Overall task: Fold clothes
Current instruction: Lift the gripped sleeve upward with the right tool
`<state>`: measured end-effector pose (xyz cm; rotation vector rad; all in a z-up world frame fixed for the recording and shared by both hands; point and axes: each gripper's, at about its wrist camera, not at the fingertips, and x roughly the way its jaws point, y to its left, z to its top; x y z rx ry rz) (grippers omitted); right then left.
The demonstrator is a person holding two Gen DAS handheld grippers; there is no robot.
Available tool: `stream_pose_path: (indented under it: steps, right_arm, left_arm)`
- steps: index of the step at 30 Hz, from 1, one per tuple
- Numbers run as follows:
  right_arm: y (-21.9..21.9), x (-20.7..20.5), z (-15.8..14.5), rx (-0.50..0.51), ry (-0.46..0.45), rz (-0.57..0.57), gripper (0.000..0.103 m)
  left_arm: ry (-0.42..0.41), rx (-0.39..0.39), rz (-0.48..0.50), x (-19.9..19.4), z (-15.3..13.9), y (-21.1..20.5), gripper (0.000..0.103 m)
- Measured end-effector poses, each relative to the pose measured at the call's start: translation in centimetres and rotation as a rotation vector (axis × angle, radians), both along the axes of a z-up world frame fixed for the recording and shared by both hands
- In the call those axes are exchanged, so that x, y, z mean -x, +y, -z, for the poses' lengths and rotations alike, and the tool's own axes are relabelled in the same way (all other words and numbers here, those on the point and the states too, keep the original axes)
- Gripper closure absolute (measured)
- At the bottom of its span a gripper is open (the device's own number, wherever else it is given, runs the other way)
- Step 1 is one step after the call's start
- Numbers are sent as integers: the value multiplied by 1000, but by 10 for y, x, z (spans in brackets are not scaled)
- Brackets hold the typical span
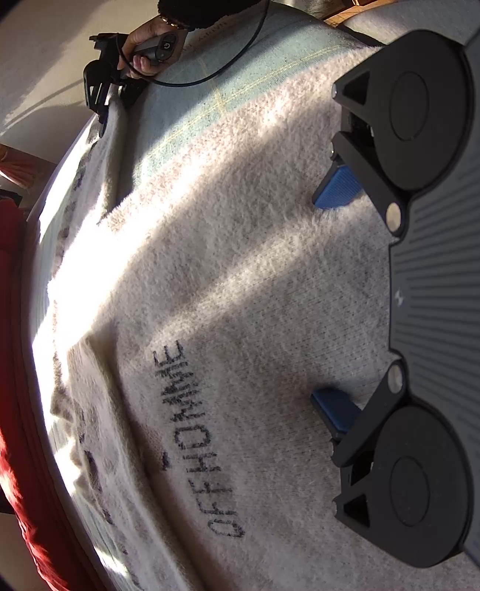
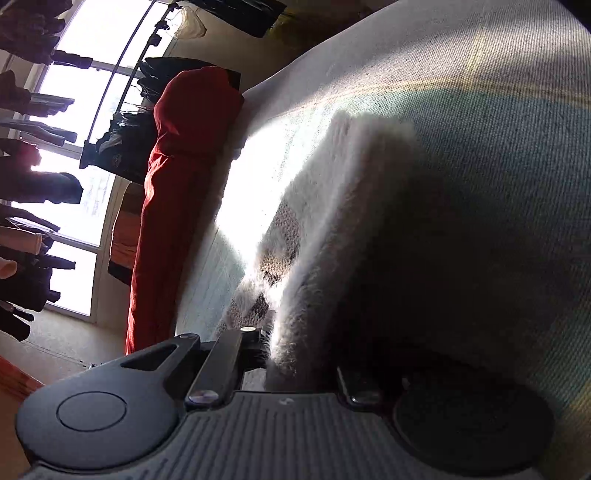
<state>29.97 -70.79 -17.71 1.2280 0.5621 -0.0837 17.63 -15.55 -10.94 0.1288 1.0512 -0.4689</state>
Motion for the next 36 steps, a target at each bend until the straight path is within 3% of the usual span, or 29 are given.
stream_pose_path:
  steps: [7, 12, 17, 36]
  right_arm:
    - [13, -5, -29, 91, 10, -52, 94]
    - [24, -8, -53, 163, 18, -93, 94]
    - [35, -12, -76, 234, 24, -135, 94]
    - [140, -28, -180, 390, -38, -280, 94]
  left_arm:
    - [-50, -3, 9, 0, -13, -5, 1]
    - [-60, 80, 22, -2, -29, 3, 1]
    - [-80, 116, 31, -4, -45, 11, 1]
    - [-170, 152, 42, 12, -82, 38, 1]
